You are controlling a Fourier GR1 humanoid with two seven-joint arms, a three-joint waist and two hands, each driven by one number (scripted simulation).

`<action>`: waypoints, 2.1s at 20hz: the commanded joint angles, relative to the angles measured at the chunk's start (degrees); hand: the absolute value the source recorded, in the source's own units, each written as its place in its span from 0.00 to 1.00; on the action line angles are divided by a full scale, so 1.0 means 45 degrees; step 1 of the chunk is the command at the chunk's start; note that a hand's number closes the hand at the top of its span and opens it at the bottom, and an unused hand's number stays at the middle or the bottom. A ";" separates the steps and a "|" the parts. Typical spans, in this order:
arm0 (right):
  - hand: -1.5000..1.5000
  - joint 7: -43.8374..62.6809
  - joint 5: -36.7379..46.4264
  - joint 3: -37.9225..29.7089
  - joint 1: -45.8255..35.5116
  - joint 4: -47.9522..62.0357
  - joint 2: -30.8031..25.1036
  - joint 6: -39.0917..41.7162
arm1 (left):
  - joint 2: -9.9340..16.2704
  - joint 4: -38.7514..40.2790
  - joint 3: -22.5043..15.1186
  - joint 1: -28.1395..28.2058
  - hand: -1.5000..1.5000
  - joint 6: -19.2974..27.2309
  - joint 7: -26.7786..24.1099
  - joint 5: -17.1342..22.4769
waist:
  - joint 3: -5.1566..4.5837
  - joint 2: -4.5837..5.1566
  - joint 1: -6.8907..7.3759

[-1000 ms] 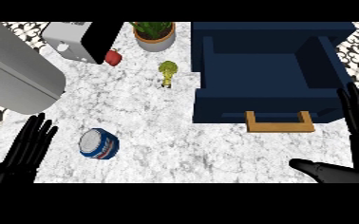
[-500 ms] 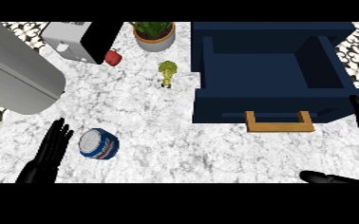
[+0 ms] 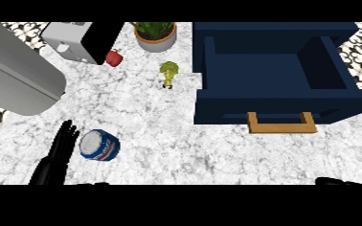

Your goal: Pick up the can, place it into the drawer and close the drawer

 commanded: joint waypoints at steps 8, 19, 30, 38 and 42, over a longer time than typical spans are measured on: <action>0.00 -0.0035 -0.0445 -0.0868 -0.0196 -0.0005 -0.0057 0.0485 | 0.0490 0.4957 0.0855 -0.1789 0.00 0.0204 -0.2760 -0.0025 | 0.0001 0.0007 -0.0008; 0.00 -0.0913 0.0518 -0.0048 0.0770 -0.0003 0.1055 0.0942 | 0.1457 0.9392 0.1395 -0.4597 0.00 0.0154 -0.4232 0.0224 | 0.0000 0.0012 -0.0058; 0.00 0.0599 0.0118 -0.0726 -0.0305 -0.0524 0.0191 0.0902 | 0.1394 1.1654 0.0699 -0.6603 0.00 -0.0146 -0.4709 -0.0115 | -0.0002 0.0016 -0.0081; 0.00 0.0316 0.0504 -0.0730 -0.0332 -0.0560 0.0453 0.0750 | 0.1260 1.0162 0.0151 -0.5855 1.00 -0.1557 -0.4600 0.0517 | 0.0006 -0.0006 -0.0004; 0.00 -0.0101 -0.0808 -0.2225 -0.0359 0.0088 -0.0266 0.1321 | 0.0713 1.0904 -0.0042 -0.6642 1.00 -0.1061 -0.5033 0.0315 | 0.0006 0.0000 -0.0060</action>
